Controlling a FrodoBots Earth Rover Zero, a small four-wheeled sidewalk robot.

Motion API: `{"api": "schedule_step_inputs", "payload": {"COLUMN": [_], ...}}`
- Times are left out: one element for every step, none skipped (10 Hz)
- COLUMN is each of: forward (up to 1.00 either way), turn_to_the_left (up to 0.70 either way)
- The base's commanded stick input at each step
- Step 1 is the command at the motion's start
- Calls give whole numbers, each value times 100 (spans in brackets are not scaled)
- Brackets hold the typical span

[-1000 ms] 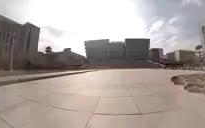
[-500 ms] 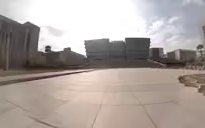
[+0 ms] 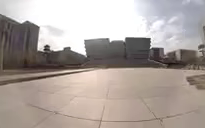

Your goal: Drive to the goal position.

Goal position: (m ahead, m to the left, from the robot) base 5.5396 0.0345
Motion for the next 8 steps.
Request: {"api": "schedule_step_inputs", "payload": {"forward": [98,98,98,98,98,98,98,98], "turn_to_the_left": [0,0,0,0,0,0,0,-11]}}
